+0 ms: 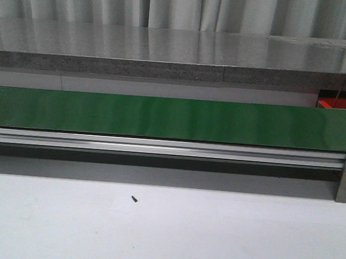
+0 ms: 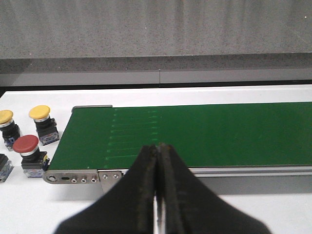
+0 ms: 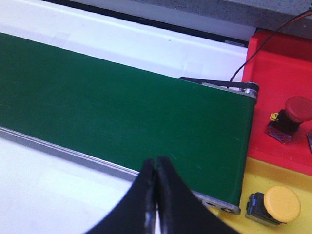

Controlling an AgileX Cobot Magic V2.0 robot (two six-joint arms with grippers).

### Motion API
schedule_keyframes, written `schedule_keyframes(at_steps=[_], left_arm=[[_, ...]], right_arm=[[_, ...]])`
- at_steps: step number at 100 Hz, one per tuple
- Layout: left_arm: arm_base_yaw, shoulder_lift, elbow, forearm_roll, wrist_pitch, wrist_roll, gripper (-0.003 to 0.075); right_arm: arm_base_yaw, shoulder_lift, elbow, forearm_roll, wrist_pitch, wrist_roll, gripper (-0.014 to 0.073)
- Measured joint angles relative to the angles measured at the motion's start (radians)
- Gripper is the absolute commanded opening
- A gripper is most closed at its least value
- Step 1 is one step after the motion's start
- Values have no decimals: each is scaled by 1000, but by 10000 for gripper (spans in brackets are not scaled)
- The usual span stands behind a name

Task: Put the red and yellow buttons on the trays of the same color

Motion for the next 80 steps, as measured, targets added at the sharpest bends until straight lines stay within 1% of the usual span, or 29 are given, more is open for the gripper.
schedule_keyframes(at_steps=[62, 80], left_arm=[[0, 0, 0, 0, 0, 0, -20], [0, 0, 0, 0, -20, 0, -20]], right_arm=[[0, 0, 1, 0, -12, -2, -68], [0, 0, 1, 0, -14, -2, -68]])
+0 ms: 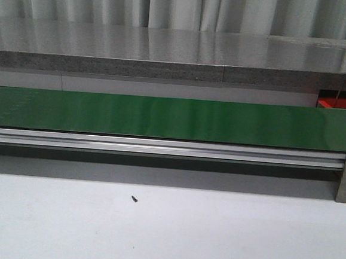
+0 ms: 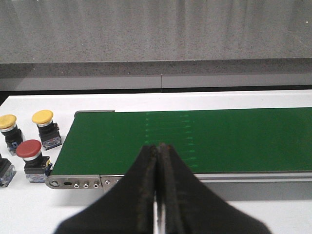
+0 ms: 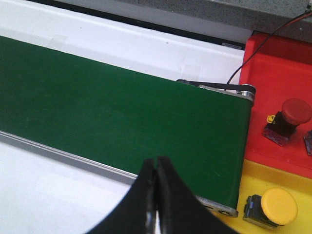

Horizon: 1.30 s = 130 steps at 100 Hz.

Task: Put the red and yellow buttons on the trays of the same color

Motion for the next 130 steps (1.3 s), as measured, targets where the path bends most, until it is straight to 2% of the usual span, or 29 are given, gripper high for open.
schedule_keyframes(at_steps=[58, 78, 90, 97, 109, 114, 121, 130], left_arm=[[0, 2, 0, 0, -1, 0, -18], [0, 123, -72, 36, 58, -101, 2], [0, 266, -167, 86, 115, -143, 104], [0, 347, -226, 100, 128, -153, 206], [0, 473, -321, 106, 127, -159, 428], [0, 520, -352, 111, 115, -161, 492], [0, 583, -391, 123, 92, -163, 542], [2, 658, -436, 148, 57, -172, 548]], right_arm=[[0, 0, 0, 0, -2, 0, -68], [0, 0, 0, 0, -2, 0, -68], [0, 0, 0, 0, -2, 0, -68], [0, 0, 0, 0, -2, 0, -68], [0, 0, 0, 0, -2, 0, -68], [0, 0, 0, 0, -2, 0, -68], [0, 0, 0, 0, -2, 0, -68], [0, 0, 0, 0, -2, 0, -68]])
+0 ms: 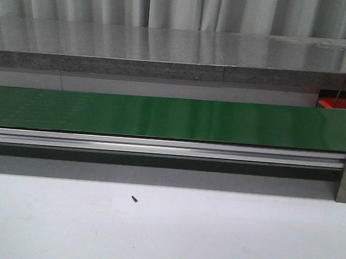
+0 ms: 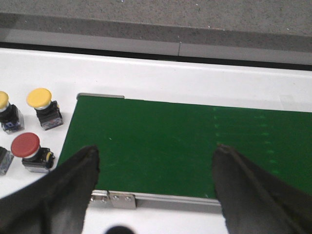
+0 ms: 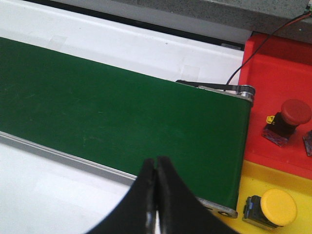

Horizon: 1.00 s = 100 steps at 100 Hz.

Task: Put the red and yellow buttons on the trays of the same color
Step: 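Move the left gripper down to a red push button beside the belt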

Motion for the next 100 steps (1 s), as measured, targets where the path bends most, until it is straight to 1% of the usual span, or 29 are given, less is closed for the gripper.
schedule_keyframes(at_steps=[11, 24, 37, 51, 79, 100], left_arm=[[41, 91, -57, 14, -30, -35, 547], [125, 217, -139, 16, -36, -70, 547], [201, 350, -217, 16, -32, -80, 547], [249, 497, -298, 18, -20, -82, 547], [260, 748, -413, 83, 24, -82, 547], [260, 844, -435, 149, 33, -82, 547]], right_arm=[[0, 0, 0, 0, -1, 0, -68], [0, 0, 0, 0, -1, 0, -68], [0, 0, 0, 0, -1, 0, -68], [0, 0, 0, 0, -1, 0, -68], [0, 0, 0, 0, -1, 0, -68], [0, 0, 0, 0, -1, 0, -68]])
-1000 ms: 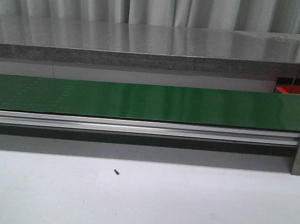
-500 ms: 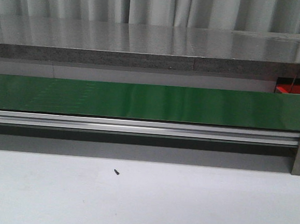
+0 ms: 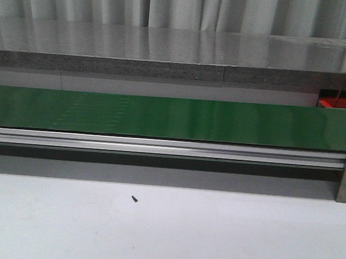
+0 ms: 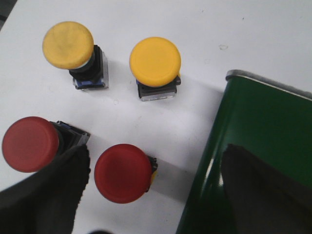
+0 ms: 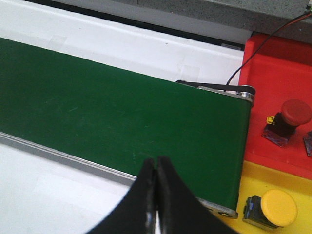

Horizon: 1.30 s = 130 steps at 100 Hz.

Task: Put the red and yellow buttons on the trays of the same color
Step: 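Move the left gripper down to a red push button beside the belt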

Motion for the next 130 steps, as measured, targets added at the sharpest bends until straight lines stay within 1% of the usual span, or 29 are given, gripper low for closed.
schedule_keyframes(at_steps=[53, 76, 81, 96, 130], left_arm=[[0, 88, -5, 71, -16, -2, 546], [0, 100, -5, 71, -33, -6, 545], [0, 100, -5, 76, -35, -6, 537], [0, 100, -5, 80, -37, -6, 480], [0, 100, -5, 99, -35, -8, 480]], right_arm=[[0, 0, 0, 0, 0, 0, -68], [0, 0, 0, 0, 0, 0, -68], [0, 0, 0, 0, 0, 0, -68], [0, 0, 0, 0, 0, 0, -68], [0, 0, 0, 0, 0, 0, -68]])
